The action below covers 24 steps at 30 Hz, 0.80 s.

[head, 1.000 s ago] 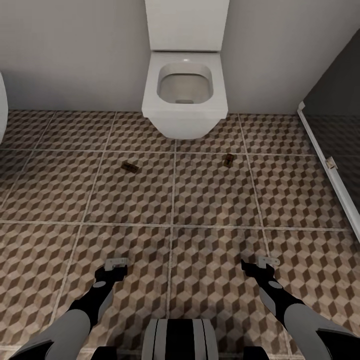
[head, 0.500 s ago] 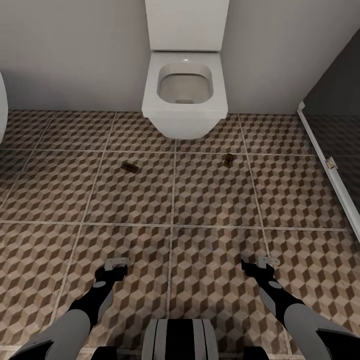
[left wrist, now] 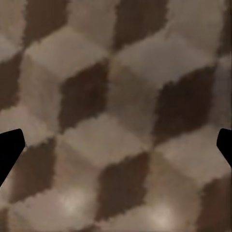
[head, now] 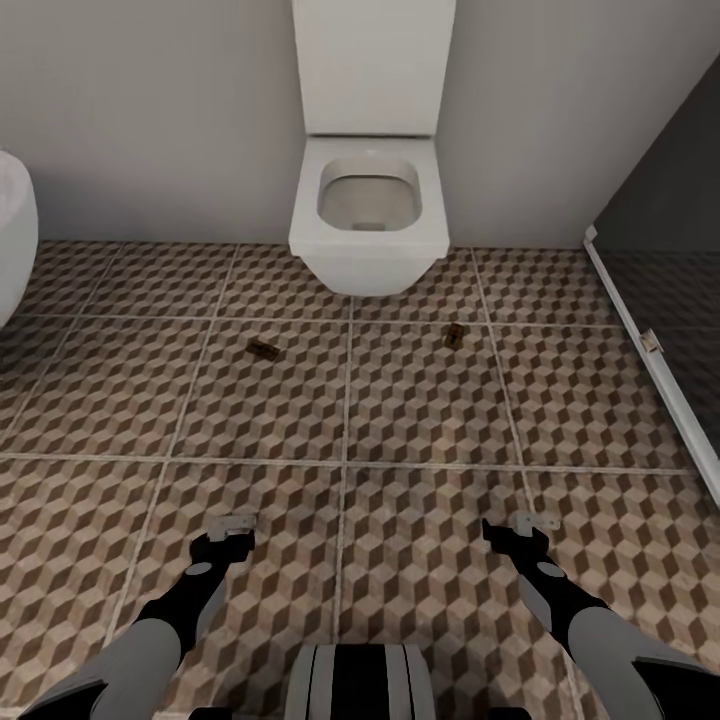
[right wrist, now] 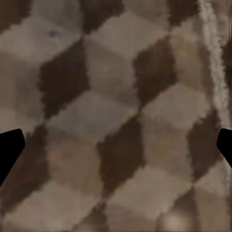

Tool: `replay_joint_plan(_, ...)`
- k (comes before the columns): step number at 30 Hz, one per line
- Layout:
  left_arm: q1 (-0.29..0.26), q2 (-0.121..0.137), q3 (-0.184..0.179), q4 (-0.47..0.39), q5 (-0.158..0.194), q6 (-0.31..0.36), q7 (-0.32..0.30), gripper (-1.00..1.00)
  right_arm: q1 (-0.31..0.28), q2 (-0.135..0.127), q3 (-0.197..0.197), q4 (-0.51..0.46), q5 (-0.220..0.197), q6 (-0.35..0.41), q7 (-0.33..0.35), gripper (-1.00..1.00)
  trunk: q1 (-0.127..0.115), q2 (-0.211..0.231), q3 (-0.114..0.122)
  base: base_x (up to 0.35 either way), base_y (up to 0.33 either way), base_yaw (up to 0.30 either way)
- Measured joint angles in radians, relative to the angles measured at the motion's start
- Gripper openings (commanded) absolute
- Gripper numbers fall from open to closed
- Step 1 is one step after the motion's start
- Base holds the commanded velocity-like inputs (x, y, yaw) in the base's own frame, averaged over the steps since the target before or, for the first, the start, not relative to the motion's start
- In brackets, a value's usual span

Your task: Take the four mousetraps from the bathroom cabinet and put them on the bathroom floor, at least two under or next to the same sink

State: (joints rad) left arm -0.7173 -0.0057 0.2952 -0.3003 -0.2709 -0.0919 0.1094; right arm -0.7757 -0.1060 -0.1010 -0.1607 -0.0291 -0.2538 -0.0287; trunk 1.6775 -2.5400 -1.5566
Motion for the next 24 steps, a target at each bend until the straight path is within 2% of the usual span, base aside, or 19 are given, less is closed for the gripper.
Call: replay_joint_plan(24, 0.0, 0.0, 0.0, 0.0, 0.0, 0.0, 0.0, 1.0, 0.0, 0.001, 0.0, 0.0, 0.0, 0.0, 0.0, 1.0, -0.011, 0.006, 0.093, 0.0, 0.0, 0.0)
